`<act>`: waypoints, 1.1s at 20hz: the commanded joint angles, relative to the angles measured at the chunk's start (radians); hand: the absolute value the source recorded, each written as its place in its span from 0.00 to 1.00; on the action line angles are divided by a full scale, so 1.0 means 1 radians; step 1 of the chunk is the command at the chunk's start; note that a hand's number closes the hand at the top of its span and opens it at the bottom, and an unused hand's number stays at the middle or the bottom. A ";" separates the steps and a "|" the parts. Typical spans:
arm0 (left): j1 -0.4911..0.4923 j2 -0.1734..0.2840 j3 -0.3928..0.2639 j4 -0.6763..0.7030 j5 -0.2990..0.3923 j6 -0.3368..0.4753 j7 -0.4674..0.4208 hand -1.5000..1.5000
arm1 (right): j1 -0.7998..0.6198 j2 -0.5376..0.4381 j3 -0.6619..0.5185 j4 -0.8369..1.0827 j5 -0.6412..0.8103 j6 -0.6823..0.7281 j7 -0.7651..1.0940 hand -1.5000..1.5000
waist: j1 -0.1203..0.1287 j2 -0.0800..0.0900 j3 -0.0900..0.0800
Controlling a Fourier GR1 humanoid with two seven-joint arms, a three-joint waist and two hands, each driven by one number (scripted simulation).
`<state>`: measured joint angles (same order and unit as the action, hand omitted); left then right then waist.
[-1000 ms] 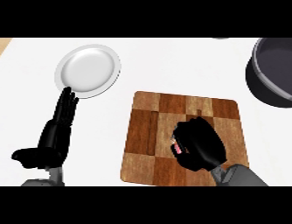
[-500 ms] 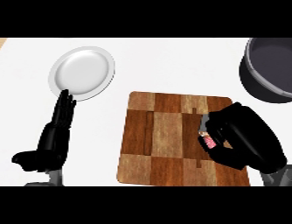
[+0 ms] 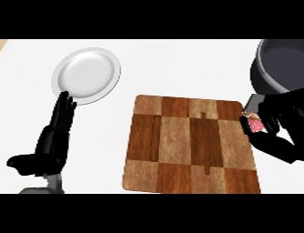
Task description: Pick the cupcake from the cutting board and place it in the pot
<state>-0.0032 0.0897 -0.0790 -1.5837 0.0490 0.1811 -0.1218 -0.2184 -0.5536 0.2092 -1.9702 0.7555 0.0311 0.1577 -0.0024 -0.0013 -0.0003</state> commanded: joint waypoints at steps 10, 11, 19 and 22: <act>0.013 -0.034 -0.035 -0.033 -0.052 0.020 0.029 0.50 | -0.225 -0.048 -0.299 0.453 -0.053 0.021 -0.170 1.00 | 0.013 0.003 0.001; 0.029 -0.018 0.006 0.031 -0.008 -0.025 -0.052 0.50 | -0.188 -0.068 -0.335 0.479 -0.074 0.012 -0.229 1.00 | 0.010 0.004 0.000; 0.006 -0.013 -0.008 -0.022 -0.019 -0.030 0.011 0.50 | -0.447 -0.130 -0.399 1.033 -0.026 -0.083 -0.458 1.00 | 0.032 0.009 0.001; -0.043 -0.021 -0.001 0.022 -0.025 -0.022 0.034 0.50 | -0.515 -0.113 -0.394 1.189 -0.009 -0.111 -0.532 1.00 | 0.035 0.012 0.001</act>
<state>-0.0210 0.0679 -0.0806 -1.5823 0.0297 0.1632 -0.1012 -0.6345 -0.6673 -0.1745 -1.0069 0.7284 -0.0400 -0.2705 0.0220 0.0064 0.0007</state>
